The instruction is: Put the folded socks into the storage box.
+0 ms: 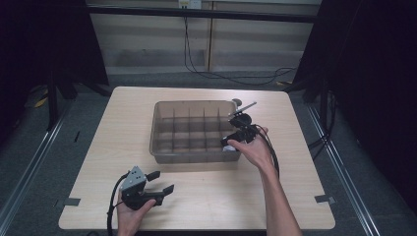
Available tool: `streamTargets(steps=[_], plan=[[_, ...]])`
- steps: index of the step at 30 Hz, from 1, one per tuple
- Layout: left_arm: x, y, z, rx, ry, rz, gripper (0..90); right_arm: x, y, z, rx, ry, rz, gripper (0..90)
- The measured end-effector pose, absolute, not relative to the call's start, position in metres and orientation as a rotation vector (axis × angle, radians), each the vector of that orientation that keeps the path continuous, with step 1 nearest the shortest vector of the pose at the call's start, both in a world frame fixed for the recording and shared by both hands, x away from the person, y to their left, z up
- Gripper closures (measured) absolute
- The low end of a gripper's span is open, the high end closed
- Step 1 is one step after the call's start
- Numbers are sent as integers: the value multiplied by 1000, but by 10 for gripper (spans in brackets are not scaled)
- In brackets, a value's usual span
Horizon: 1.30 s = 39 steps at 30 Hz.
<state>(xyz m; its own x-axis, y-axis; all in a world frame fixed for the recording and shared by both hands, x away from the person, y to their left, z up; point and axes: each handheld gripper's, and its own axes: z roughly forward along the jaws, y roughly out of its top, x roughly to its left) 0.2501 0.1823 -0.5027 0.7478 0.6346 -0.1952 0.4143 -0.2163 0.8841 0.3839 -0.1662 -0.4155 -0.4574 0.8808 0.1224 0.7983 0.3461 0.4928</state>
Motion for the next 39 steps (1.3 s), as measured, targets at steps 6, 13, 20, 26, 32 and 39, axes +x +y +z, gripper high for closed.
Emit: streamTargets(steps=[6, 13, 20, 26, 32, 39], plan=[[249, 183, -503, 1833, 806, 257, 243, 371, -179, -413, 1513, 2326, 981, 199], [248, 186, -503, 1827, 812, 263, 237, 350, -188, -406, 1468, 2154, 1100, 150], [247, 186, -503, 1812, 818, 266, 235, 327, -197, -405, 1407, 2013, 1213, 155], [247, 187, -503, 1808, 818, 267, 236, 305, -206, -414, 1401, 1917, 1235, 165], [247, 187, -503, 1798, 819, 269, 236, 281, -208, -432, 1393, 1809, 1272, 178], [246, 188, -503, 1788, 822, 276, 236, 256, -208, -459, 1330, 1756, 1250, 141]])
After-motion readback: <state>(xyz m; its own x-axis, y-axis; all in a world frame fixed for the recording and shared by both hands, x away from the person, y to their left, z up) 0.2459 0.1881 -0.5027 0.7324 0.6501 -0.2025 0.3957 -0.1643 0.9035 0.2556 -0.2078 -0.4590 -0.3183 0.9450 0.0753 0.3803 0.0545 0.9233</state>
